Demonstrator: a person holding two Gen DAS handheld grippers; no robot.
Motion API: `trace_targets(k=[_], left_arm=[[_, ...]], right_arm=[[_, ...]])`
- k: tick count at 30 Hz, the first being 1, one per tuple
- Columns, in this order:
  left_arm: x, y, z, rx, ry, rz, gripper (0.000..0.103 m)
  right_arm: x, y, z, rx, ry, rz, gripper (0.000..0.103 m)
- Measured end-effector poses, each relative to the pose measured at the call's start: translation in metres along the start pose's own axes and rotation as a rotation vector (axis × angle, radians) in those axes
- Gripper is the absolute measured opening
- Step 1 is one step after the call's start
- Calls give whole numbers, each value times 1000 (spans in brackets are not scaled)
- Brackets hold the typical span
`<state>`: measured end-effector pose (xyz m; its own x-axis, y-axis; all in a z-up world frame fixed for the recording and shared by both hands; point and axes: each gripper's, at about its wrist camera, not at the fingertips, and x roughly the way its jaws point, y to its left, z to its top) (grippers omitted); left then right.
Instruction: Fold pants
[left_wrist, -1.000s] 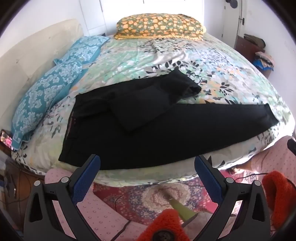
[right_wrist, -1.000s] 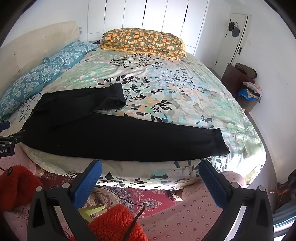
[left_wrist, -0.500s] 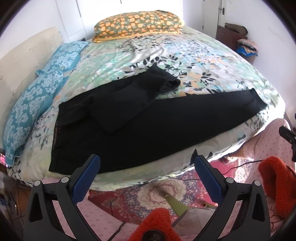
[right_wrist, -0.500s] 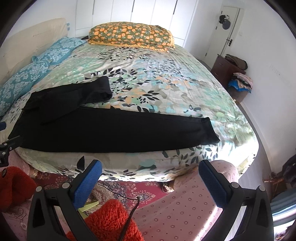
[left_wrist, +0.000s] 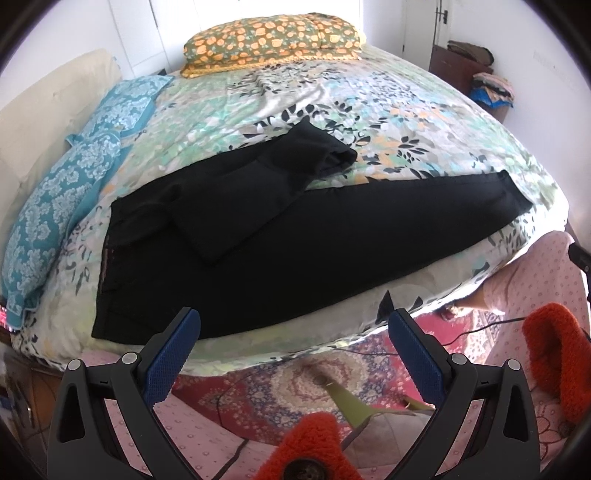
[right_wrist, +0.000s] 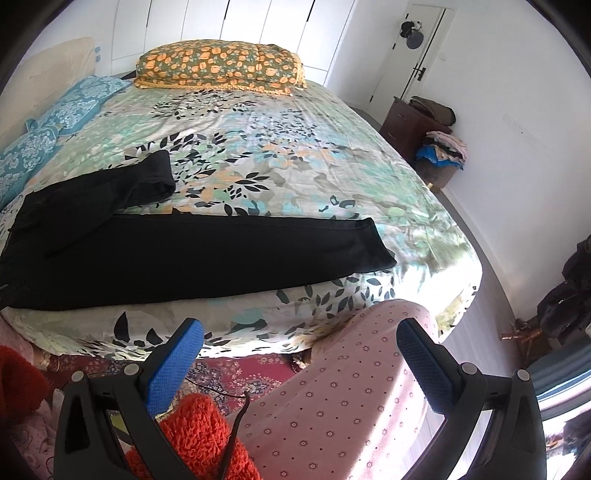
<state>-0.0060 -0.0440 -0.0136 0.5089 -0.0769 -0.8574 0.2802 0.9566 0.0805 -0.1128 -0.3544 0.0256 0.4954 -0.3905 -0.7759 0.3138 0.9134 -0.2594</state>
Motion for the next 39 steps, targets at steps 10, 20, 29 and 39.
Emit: trace_targets(k=[10,20,29,39], left_arm=[[5,1,0,-11,16,11,102],[4,23,-5,-97,20,27,102],[-1,54,-19,-226,22,49,102],[-2,80,-30,-330,27,69,102]], right_arm=[[3,12,2,-45,1,28,103],[-14,59,3,-218,-67,206,103],[-34,104,2,-382,-145,404,103],[-35,130,4,-454,-138,532,103]])
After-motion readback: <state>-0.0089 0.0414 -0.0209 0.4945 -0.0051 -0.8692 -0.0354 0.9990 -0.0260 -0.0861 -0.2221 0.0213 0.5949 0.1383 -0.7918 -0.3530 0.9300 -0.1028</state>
